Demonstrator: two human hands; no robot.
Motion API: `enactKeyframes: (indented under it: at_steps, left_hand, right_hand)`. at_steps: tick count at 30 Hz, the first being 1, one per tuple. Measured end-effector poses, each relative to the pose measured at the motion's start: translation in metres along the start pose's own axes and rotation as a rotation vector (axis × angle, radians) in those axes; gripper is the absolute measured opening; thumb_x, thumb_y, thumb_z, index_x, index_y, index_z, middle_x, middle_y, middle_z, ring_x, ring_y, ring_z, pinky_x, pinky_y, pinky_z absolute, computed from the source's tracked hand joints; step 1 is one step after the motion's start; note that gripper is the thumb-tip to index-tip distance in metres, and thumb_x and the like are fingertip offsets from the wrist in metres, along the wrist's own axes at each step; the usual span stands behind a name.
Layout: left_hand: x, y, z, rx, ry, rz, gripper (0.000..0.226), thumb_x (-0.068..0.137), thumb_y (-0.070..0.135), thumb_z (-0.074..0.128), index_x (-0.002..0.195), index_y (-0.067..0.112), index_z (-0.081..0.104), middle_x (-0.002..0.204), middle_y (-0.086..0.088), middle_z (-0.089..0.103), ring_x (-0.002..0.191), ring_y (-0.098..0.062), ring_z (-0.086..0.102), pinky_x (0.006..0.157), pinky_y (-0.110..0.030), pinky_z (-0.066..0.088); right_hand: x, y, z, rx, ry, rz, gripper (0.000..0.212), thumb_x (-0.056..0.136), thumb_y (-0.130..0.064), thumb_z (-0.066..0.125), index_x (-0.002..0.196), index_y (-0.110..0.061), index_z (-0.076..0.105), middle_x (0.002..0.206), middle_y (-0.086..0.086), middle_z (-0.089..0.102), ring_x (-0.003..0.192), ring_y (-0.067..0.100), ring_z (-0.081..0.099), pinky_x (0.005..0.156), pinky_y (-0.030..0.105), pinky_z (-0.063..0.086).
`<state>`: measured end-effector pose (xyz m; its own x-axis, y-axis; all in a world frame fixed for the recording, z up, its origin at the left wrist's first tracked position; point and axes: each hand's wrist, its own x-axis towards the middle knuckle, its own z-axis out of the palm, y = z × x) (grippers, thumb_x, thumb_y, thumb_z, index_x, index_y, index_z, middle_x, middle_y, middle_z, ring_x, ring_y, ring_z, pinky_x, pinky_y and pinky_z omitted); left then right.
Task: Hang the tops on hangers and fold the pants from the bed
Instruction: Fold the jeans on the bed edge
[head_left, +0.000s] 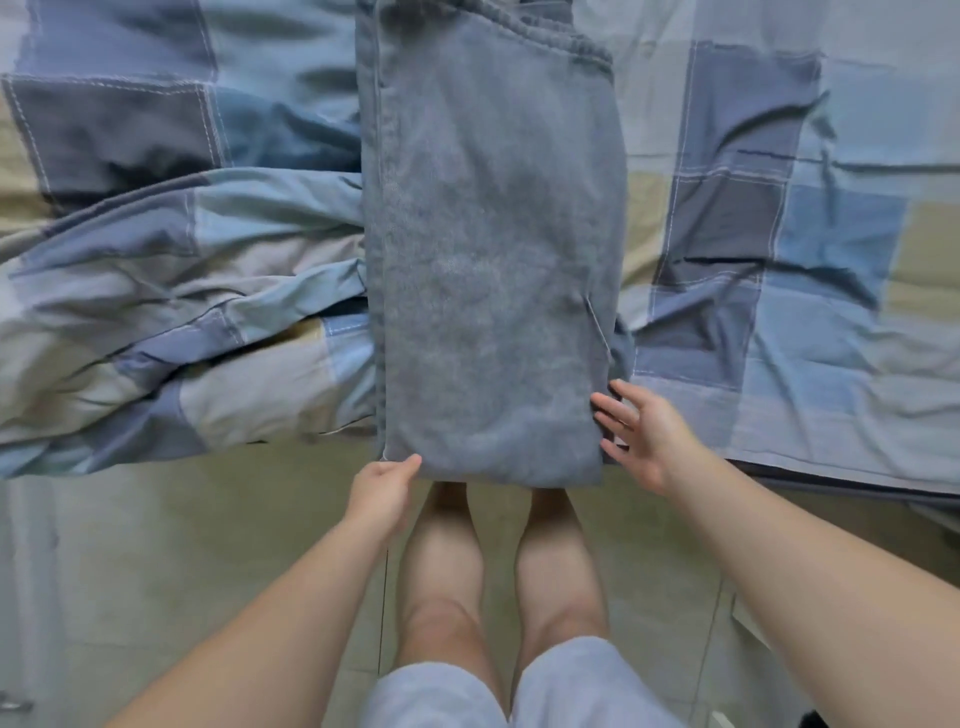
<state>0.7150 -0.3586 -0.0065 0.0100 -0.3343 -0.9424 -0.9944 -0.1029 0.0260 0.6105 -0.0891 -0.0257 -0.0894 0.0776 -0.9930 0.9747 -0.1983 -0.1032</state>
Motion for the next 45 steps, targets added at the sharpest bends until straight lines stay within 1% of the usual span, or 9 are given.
enactKeyframes:
  at_steps: [4, 6, 10, 18, 21, 26, 33, 39, 45]
  left_hand:
    - [0.021, -0.009, 0.003, 0.023, 0.132, 0.045, 0.031, 0.084, 0.025, 0.080, 0.092, 0.008, 0.055, 0.082, -0.008, 0.054, 0.079, -0.022, 0.052, 0.075, -0.034, 0.046]
    - [0.032, -0.003, 0.003, 0.031, 0.086, 0.079, 0.051, 0.081, 0.024, 0.082, 0.120, 0.007, 0.053, 0.109, -0.004, 0.061, 0.095, -0.021, 0.059, 0.092, -0.040, 0.050]
    - [0.043, 0.008, -0.003, 0.147, -0.075, 0.085, 0.037, 0.083, 0.029, 0.080, 0.113, 0.022, 0.059, 0.107, 0.003, 0.066, 0.083, -0.012, 0.057, 0.067, -0.031, 0.045]
    - [0.029, -0.011, -0.016, 0.187, -0.145, 0.241, 0.014, 0.087, 0.027, 0.078, 0.090, 0.030, 0.065, 0.064, 0.025, 0.068, 0.054, 0.009, 0.063, 0.044, -0.010, 0.045]
    - [0.011, -0.020, -0.019, 0.180, -0.172, 0.261, 0.012, 0.087, 0.023, 0.077, 0.095, 0.026, 0.068, 0.071, 0.021, 0.070, 0.055, 0.012, 0.063, 0.047, -0.006, 0.044]
    - [-0.037, -0.029, -0.034, 0.201, -0.196, 0.238, 0.025, 0.087, 0.022, 0.078, 0.109, 0.020, 0.068, 0.090, 0.008, 0.071, 0.064, 0.004, 0.064, 0.056, -0.010, 0.048]
    - [-0.101, -0.010, -0.066, 0.289, -0.253, 0.136, 0.026, 0.083, 0.037, 0.080, 0.103, 0.024, 0.071, 0.088, 0.005, 0.074, 0.073, -0.011, 0.066, 0.060, -0.022, 0.049]
    - [-0.128, 0.046, -0.078, 0.186, -0.174, 0.148, 0.022, 0.084, 0.040, 0.074, 0.097, 0.023, 0.069, 0.085, 0.003, 0.075, 0.072, -0.015, 0.070, 0.064, -0.028, 0.052]
    - [-0.145, 0.121, -0.072, -0.011, -0.182, 0.108, 0.019, 0.086, 0.042, 0.063, 0.095, 0.025, 0.065, 0.064, 0.001, 0.073, 0.061, -0.018, 0.071, 0.074, -0.031, 0.054]
  right_hand:
    - [0.023, 0.030, -0.008, -0.185, 0.139, -0.115, 0.030, 0.095, -0.024, 0.064, 0.121, -0.011, 0.058, 0.121, 0.010, 0.065, 0.102, 0.027, 0.065, 0.071, 0.033, 0.048]
    - [0.032, 0.043, -0.010, -0.292, 0.197, -0.189, 0.053, 0.089, -0.025, 0.074, 0.132, -0.006, 0.049, 0.129, 0.009, 0.059, 0.108, 0.023, 0.061, 0.089, 0.040, 0.053]
    - [0.038, 0.053, -0.010, -0.447, 0.212, -0.216, 0.076, 0.077, -0.035, 0.086, 0.132, -0.009, 0.041, 0.135, 0.007, 0.053, 0.120, 0.022, 0.058, 0.102, 0.042, 0.049]
    - [0.018, 0.065, -0.016, -0.378, -0.029, -0.098, 0.049, 0.079, -0.025, 0.084, 0.123, -0.016, 0.066, 0.116, 0.002, 0.074, 0.102, 0.021, 0.071, 0.095, 0.040, 0.056]
    - [-0.006, 0.071, -0.017, -0.394, -0.019, -0.076, 0.044, 0.080, -0.024, 0.083, 0.119, -0.014, 0.067, 0.114, 0.003, 0.074, 0.102, 0.022, 0.071, 0.098, 0.040, 0.054]
    - [-0.059, 0.080, -0.026, -0.401, -0.003, -0.035, 0.038, 0.082, -0.026, 0.082, 0.115, -0.016, 0.066, 0.110, 0.002, 0.074, 0.097, 0.021, 0.070, 0.080, 0.033, 0.055]
    - [-0.132, 0.062, -0.037, -0.378, -0.013, -0.024, 0.021, 0.084, -0.026, 0.078, 0.101, -0.019, 0.067, 0.107, 0.003, 0.073, 0.098, 0.024, 0.068, 0.097, 0.046, 0.052]
    - [-0.171, -0.002, -0.035, -0.192, -0.009, -0.079, 0.015, 0.091, -0.027, 0.069, 0.103, -0.019, 0.064, 0.100, 0.005, 0.070, 0.083, 0.020, 0.067, 0.069, 0.034, 0.054]
    - [-0.181, -0.077, -0.009, -0.053, 0.021, -0.119, 0.013, 0.091, -0.029, 0.067, 0.097, -0.019, 0.062, 0.076, 0.003, 0.063, 0.062, 0.018, 0.061, 0.067, 0.035, 0.054]
